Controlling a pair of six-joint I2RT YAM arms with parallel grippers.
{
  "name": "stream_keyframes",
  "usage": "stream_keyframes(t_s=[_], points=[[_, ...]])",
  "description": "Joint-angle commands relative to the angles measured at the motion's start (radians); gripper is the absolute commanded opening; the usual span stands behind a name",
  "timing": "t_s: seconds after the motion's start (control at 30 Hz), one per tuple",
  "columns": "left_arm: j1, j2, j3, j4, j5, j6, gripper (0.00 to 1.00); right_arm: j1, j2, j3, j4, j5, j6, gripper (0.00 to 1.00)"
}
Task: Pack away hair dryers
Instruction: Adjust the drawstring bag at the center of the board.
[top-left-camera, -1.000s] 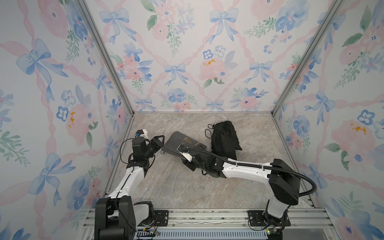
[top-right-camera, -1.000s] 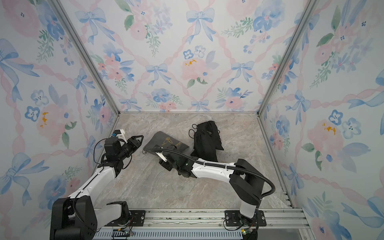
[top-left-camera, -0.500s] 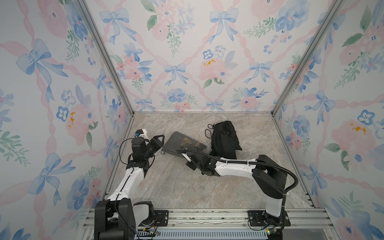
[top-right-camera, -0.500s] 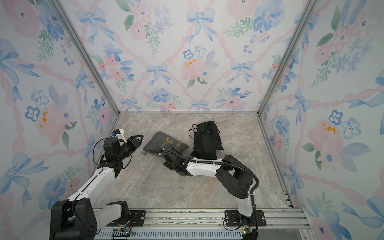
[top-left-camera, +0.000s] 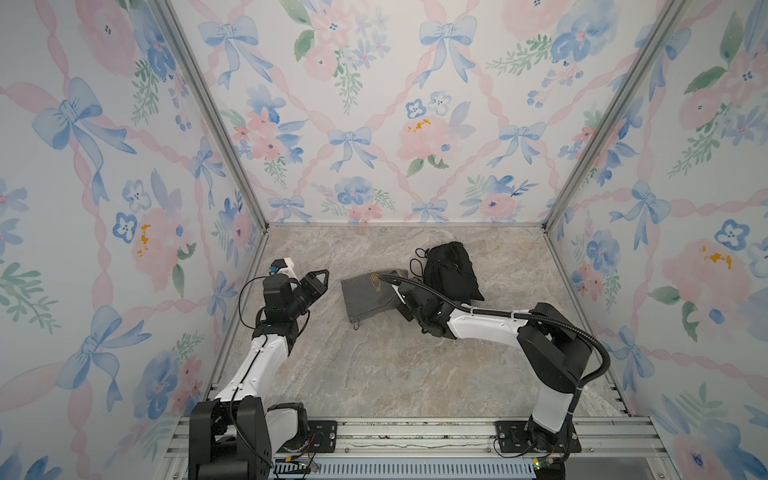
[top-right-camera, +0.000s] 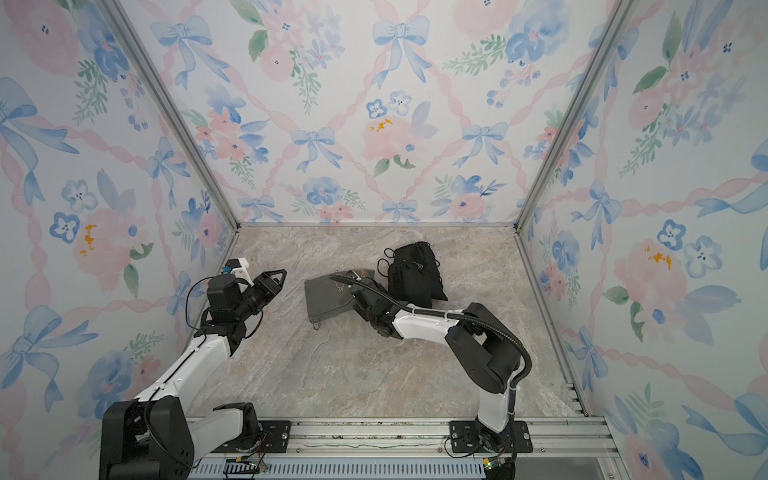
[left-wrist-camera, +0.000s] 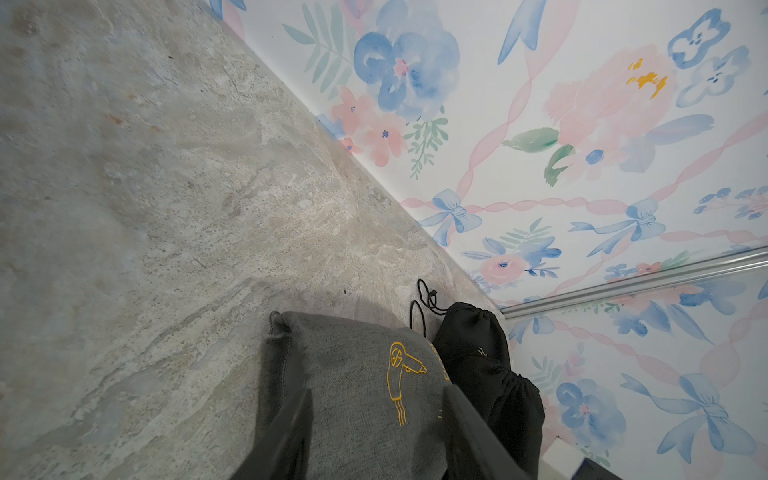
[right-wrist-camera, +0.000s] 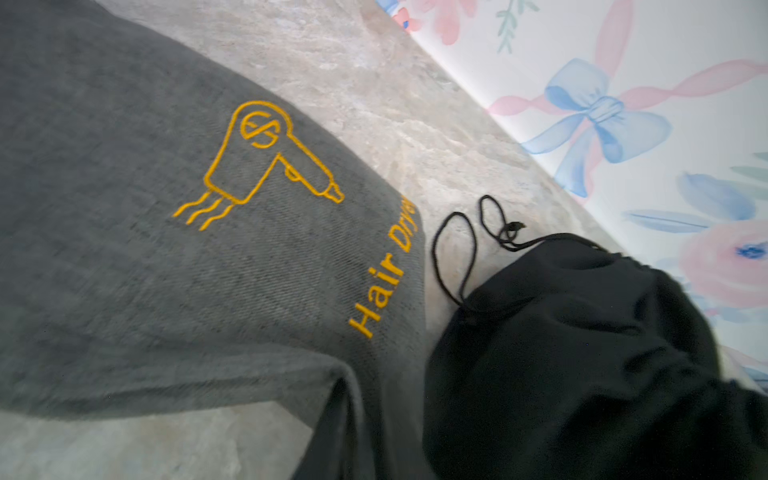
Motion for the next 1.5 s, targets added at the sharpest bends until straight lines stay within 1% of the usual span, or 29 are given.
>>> stream_keyframes(t_s=[0.0,0.1,0.17,0.2,0.4,0.5,0.63,0.7,0.87,0.93,1.1,1.23,1.33,1.43,1.47], points=[[-0.001,0.002,-0.007,0.015,-0.006,-0.009,0.51,0.000,-0.037,-0.011,0.028,0.102,0.098,0.30],[-0.002,0.007,-0.011,0.015,-0.003,-0.007,0.51,0.014,-0.077,-0.001,-0.019,0.098,0.162,0.40],[-0.001,0.006,-0.015,0.015,0.000,-0.006,0.52,0.047,-0.102,-0.001,-0.027,0.092,0.180,0.47],[-0.002,0.004,-0.018,0.014,-0.001,-0.006,0.52,0.068,-0.113,0.004,-0.045,0.079,0.196,0.49],[-0.002,0.003,-0.023,0.014,0.001,-0.011,0.52,0.205,-0.096,0.035,-0.160,0.040,0.356,0.53],[-0.002,-0.002,-0.020,0.015,0.009,-0.010,0.53,0.279,-0.077,0.008,-0.122,0.040,0.409,0.55],[0.002,-0.022,-0.025,0.013,0.014,-0.013,0.55,0.343,0.016,0.081,-0.116,0.027,0.451,0.57],[0.009,-0.041,-0.030,0.005,0.015,-0.016,0.56,0.358,0.064,0.130,-0.112,0.021,0.463,0.57],[0.038,-0.091,-0.037,-0.059,-0.055,0.022,0.60,0.364,0.169,0.222,-0.100,0.015,0.516,0.58],[0.068,-0.083,-0.039,-0.062,-0.036,0.016,0.60,0.363,0.209,0.253,-0.104,0.027,0.529,0.58],[0.124,-0.086,-0.050,-0.060,-0.016,-0.004,0.61,0.363,0.306,0.323,-0.083,0.087,0.511,0.59],[0.144,-0.087,-0.052,-0.043,0.006,-0.018,0.61,0.362,0.382,0.386,-0.112,0.189,0.513,0.59],[0.152,-0.092,-0.065,-0.027,0.014,-0.026,0.61,0.356,0.404,0.393,-0.114,0.249,0.522,0.56],[0.159,-0.093,-0.077,-0.011,0.026,-0.036,0.61,0.337,0.402,0.376,-0.135,0.283,0.567,0.40],[0.160,-0.094,-0.081,-0.008,0.029,-0.038,0.61,0.327,0.394,0.357,-0.129,0.281,0.580,0.28]])
